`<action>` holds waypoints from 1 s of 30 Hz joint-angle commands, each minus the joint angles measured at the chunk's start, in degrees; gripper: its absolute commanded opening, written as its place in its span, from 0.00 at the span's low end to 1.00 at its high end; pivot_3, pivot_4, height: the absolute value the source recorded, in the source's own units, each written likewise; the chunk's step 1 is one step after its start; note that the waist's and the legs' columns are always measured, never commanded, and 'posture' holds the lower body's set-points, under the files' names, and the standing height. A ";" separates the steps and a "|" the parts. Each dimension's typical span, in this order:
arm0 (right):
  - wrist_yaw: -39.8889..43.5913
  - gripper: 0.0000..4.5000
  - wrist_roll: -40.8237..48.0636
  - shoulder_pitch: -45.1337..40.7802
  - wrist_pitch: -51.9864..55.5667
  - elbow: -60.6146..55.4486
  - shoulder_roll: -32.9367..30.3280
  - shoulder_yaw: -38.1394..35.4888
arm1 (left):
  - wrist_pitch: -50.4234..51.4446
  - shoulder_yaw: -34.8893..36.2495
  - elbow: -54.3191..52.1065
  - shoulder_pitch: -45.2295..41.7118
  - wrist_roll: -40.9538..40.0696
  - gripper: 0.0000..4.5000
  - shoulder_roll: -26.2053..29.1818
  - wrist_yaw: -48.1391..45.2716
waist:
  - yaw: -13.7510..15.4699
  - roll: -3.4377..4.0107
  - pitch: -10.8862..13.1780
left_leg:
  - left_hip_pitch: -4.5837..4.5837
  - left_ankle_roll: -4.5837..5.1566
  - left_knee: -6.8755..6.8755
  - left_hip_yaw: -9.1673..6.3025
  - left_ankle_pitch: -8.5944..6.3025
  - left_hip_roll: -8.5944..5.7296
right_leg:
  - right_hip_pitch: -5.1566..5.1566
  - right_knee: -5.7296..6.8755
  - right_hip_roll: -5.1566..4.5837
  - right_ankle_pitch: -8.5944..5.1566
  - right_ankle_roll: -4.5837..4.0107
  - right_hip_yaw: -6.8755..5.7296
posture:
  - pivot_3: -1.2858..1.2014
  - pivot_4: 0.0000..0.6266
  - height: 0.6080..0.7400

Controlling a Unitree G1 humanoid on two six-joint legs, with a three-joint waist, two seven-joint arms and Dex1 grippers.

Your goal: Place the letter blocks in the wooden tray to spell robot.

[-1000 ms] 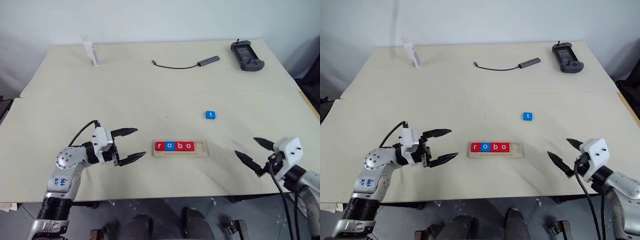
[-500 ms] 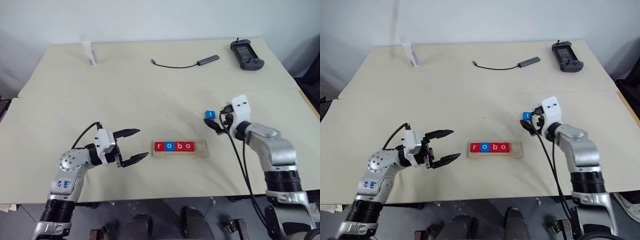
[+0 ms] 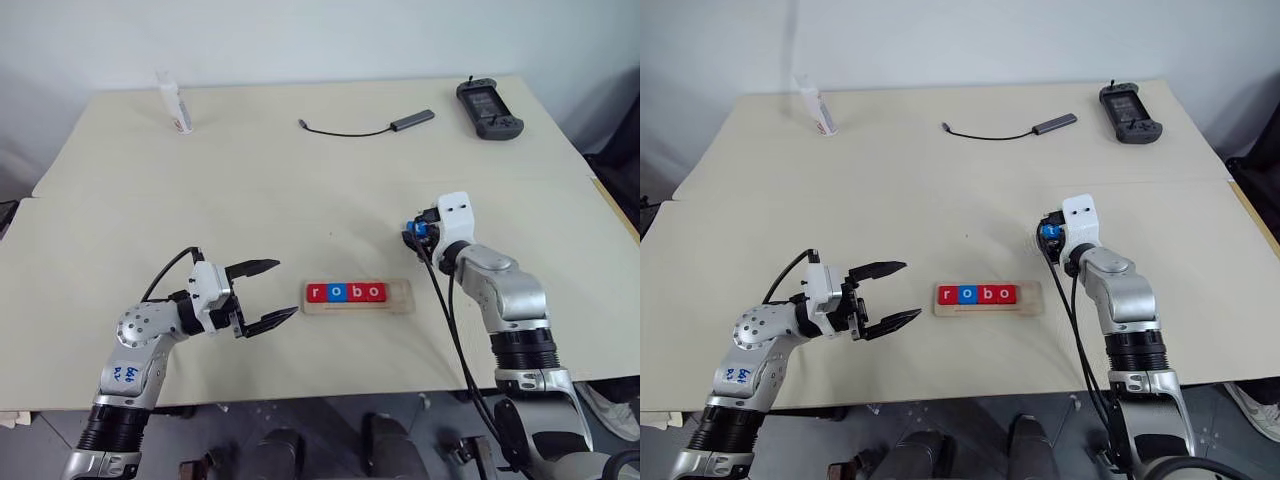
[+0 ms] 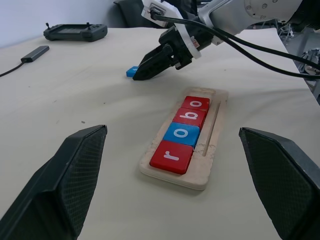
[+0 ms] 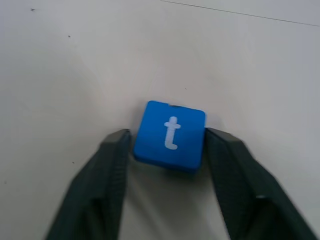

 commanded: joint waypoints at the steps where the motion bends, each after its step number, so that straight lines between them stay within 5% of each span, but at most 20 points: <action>1: -0.77 0.33 -0.27 1.35 2.08 -4.95 -1.22 -1.41 | -1.02 -0.22 -0.91 -1.13 0.12 1.00 -0.43 -0.44 | 0.05 0.00 0.00 | 0.00 0.00 0.00 0.00 0.00 0.00 | 0.00 0.00 0.00 0.00 0.00 0.00 | 0.52 0.24 1.00; 10: -1.01 0.33 3.70 12.99 19.73 -31.54 -5.90 -8.32 | -1.09 -2.13 2.13 -4.08 -0.37 1.00 -1.98 -3.73 | 0.20 0.01 -0.01 | -0.06 0.01 -0.03 -0.04 -0.01 0.01 | -0.02 -0.03 0.01 0.00 0.00 -0.01 | 0.52 0.24 1.00; 15: -3.92 0.33 5.95 23.20 32.51 -48.94 -0.65 -12.14 | -0.88 -3.63 3.49 -4.81 -0.66 1.00 -2.41 -6.79 | 0.14 0.01 -0.01 | -0.05 0.00 -0.06 -0.02 -0.01 0.04 | -0.03 -0.03 0.04 0.00 0.00 0.03 | 0.52 0.24 1.00; 22: -7.31 0.33 4.89 28.39 33.93 -53.26 5.12 -9.35 | -1.17 -3.48 5.50 -6.38 -0.43 1.00 -2.55 -8.60 | 0.22 0.02 -0.01 | 0.02 0.01 -0.01 0.05 0.00 -0.02 | -0.02 -0.05 0.01 0.00 0.00 0.09 | 0.52 0.24 1.00; 26: -6.94 0.61 5.53 27.12 32.89 -51.61 5.90 -9.55 | -0.96 -3.36 5.10 -6.47 -0.44 1.00 -2.60 -8.50 | 0.19 0.02 -0.01 | 0.03 0.01 -0.02 0.04 0.00 -0.01 | -0.02 -0.05 0.02 0.00 0.00 0.09 | 0.52 0.24 1.00; 30: 0.29 0.91 8.83 25.24 32.89 -51.71 -2.16 -11.95 | -0.62 -2.80 3.82 -5.59 -0.55 1.00 -2.22 -7.73 | 0.17 0.02 -0.01 | 0.02 0.01 -0.03 0.04 0.00 -0.01 | -0.02 -0.04 0.01 0.00 0.00 0.08 | 0.52 0.24 1.00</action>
